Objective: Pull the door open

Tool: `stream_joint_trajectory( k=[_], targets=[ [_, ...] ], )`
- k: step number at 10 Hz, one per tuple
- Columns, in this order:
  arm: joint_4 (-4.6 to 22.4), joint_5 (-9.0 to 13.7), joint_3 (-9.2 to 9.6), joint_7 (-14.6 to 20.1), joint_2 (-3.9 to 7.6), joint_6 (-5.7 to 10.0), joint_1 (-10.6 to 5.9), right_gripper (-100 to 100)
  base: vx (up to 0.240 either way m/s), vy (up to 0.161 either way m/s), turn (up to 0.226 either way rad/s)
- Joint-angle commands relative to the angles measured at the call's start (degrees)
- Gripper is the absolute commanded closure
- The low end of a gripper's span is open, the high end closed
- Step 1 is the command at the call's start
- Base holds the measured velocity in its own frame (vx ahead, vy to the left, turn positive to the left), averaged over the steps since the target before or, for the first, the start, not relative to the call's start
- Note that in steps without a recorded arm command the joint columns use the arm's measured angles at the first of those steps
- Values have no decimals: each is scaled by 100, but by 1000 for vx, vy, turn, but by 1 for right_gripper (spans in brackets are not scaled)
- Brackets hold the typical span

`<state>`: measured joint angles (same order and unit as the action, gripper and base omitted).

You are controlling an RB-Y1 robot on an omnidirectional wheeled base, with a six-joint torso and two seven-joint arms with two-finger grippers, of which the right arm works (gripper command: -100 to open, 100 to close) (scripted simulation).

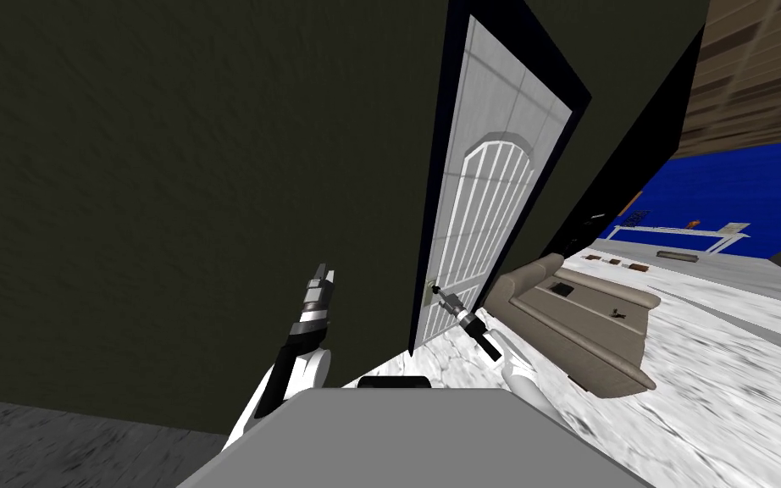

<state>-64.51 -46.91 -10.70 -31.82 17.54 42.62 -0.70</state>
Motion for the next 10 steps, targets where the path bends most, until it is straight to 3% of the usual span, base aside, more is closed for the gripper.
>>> stream_joint_trajectory(
  k=[1,2,3,8,10],
  targets=[
    [0,0,0,0,0,-2,-1,100,0,0,0],
    [0,0,0,0,0,-2,-1,100,0,0,0],
    [-19,-3,8,33,32,30,29,-100,-80,-24,-38],
    [-81,-14,30,145,141,122,125,-100,-190,-53,-42],
    [-40,-1,14,86,95,91,85,-100,-6,-4,15]
  ],
)
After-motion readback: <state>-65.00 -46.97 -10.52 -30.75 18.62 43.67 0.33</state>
